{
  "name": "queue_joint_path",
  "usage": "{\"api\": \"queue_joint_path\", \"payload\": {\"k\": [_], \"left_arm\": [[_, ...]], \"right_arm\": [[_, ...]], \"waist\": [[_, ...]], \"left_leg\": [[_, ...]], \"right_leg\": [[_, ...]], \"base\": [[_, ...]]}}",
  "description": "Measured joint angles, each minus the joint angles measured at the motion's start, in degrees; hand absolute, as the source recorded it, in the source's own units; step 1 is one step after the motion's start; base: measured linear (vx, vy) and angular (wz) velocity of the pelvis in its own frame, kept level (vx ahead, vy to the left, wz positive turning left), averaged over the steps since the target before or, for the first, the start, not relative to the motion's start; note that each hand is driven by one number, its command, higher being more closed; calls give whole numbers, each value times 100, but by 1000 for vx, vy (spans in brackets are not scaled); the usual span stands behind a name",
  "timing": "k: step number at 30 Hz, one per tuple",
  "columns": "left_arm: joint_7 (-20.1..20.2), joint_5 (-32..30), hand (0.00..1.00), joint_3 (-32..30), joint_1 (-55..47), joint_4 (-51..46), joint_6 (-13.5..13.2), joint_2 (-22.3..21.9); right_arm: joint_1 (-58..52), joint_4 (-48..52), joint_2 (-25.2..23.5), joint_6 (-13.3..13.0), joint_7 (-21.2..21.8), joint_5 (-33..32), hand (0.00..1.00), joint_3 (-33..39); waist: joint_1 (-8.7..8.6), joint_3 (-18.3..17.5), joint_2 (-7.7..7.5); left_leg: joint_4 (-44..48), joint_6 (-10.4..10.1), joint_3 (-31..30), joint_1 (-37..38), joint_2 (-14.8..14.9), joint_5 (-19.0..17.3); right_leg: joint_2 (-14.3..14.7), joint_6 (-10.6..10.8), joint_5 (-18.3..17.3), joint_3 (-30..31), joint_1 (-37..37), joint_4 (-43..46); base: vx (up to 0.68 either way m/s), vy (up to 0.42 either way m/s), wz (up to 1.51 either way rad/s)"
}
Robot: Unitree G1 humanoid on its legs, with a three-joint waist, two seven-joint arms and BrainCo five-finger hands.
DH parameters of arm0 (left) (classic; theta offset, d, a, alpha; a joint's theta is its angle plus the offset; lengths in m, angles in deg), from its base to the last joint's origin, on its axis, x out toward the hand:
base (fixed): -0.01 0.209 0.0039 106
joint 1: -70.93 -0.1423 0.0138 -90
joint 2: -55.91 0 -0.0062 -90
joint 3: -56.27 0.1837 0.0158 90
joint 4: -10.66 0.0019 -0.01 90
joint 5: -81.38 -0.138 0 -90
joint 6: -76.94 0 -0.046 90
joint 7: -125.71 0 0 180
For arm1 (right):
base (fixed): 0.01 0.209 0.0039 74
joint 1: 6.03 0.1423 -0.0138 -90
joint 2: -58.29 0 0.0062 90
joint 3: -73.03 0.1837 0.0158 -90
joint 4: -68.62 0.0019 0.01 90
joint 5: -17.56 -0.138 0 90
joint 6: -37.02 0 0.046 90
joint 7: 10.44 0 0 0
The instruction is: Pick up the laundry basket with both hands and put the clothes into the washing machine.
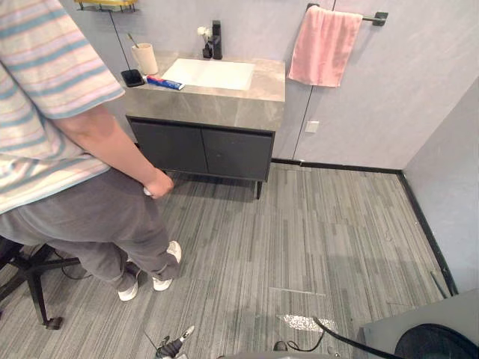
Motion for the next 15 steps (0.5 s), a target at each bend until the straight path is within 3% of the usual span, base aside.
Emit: {"api": "queue_joint_path", "payload": {"k": [15], "left_arm": [[-1,22,0,30,-6,4,-34,1]], "right_arm": [[0,-8,21,-31,3,-83,0,-59]], "waist": [[-3,18,20]], "left_leg": [[18,-19,-28,-76,28,-16]], "right_leg": [[7,-5,-23,-64,-20,-12]], "base": [[-48,-9,2]]}}
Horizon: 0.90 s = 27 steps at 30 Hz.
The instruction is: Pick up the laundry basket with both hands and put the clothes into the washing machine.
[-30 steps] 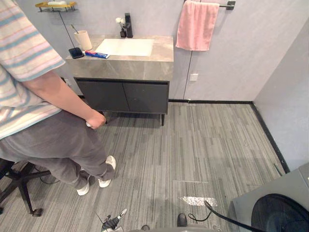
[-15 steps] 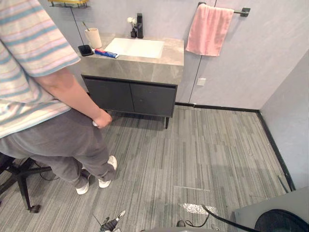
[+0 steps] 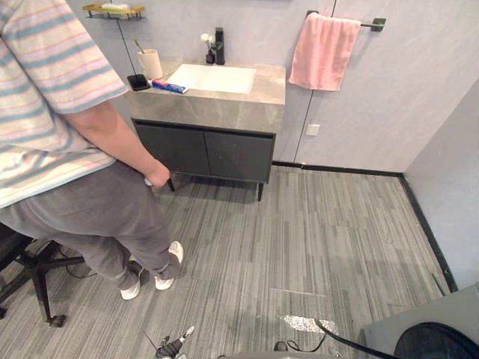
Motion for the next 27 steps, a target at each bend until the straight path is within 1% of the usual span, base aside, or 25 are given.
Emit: {"api": "queue_joint_path", "payload": {"k": [3,10,14,27], "left_arm": [[-3,166,0,191,0,1,-14,70],[2,550,0,233,3,56,0,105],[4,613,0,232,3,82,25,112],[5,612,0,235,16,183,32,150]], "right_arm": [[22,-3,91,-39,4,0,0,-185],[182,-14,191,-39,13,-1,0,-488],[245,-13,220,-38,12,2,0,-617],[258,-14,225,-36,9,6,0,-619]], "waist": [[4,3,-6],[-6,46,1],[-2,60,16],[-10,79,18]], "left_leg": [[15,6,26,15,6,0],[30,62,107,74,13,-10],[34,64,135,100,13,-17],[29,41,124,98,16,-35]], "right_leg": [[21,8,20,85,-20,-1],[51,-14,34,176,0,8],[49,-11,30,206,14,14],[49,-3,9,209,7,8]], "base": [[26,1,-10],[8,0,-7],[-20,0,-2],[-26,-4,-1]]}}
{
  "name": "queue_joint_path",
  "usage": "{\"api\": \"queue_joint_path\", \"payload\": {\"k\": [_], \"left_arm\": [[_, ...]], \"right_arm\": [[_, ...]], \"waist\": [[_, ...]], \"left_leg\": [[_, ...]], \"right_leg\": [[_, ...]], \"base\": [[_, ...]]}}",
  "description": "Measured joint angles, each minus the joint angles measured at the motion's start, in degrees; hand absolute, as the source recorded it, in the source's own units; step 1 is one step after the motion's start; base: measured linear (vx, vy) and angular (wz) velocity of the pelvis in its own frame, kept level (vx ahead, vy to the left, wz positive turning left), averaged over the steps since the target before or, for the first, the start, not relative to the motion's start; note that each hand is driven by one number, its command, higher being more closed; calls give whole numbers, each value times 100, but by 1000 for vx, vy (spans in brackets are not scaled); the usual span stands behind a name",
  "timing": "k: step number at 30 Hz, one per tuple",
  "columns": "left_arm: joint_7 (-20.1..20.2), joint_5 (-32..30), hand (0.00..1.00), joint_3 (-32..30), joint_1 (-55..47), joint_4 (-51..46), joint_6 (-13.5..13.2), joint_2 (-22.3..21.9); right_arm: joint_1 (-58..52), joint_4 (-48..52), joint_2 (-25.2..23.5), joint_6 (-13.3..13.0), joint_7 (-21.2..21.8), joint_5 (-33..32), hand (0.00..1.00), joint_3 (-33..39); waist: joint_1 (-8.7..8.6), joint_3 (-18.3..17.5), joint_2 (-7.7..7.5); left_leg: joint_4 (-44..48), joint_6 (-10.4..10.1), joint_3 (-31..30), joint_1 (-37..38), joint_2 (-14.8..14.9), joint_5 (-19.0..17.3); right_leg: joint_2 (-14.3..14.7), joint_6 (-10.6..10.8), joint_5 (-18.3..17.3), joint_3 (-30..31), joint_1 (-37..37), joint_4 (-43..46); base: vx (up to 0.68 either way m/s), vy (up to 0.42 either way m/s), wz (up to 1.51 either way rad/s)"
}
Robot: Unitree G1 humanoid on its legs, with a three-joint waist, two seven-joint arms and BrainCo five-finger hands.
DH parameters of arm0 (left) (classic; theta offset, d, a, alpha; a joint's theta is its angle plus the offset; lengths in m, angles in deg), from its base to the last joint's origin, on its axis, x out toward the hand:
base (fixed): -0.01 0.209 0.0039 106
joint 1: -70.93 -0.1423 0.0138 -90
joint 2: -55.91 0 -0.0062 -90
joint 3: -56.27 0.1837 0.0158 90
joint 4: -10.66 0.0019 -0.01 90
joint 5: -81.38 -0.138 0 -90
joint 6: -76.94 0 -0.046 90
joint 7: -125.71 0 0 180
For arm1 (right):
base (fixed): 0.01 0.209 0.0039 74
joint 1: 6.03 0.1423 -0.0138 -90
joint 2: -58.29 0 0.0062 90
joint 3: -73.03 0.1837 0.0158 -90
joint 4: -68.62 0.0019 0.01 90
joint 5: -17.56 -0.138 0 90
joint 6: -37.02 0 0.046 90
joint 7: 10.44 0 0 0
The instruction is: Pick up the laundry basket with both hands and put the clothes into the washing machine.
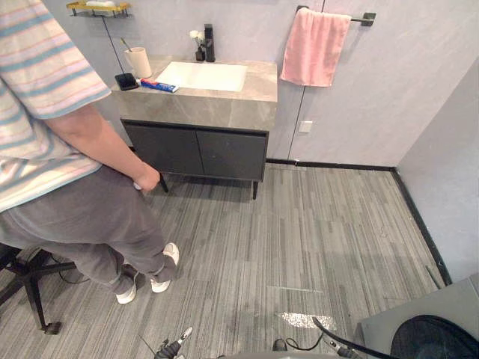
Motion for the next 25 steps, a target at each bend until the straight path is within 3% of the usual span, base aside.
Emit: {"api": "queue_joint_path", "payload": {"k": [25], "left_arm": [[-3,-4,0,179,82,-7,-12,73]], "right_arm": [[93,-213,-5,-9,-7,-48,0,253]], "waist": [[-3,124,-8]], "left_leg": [[101,63,-296,-86,-104,-24]], "right_leg": [[-96,84,-65,-275,90,-4]], "base": [[-10,2,6]]}}
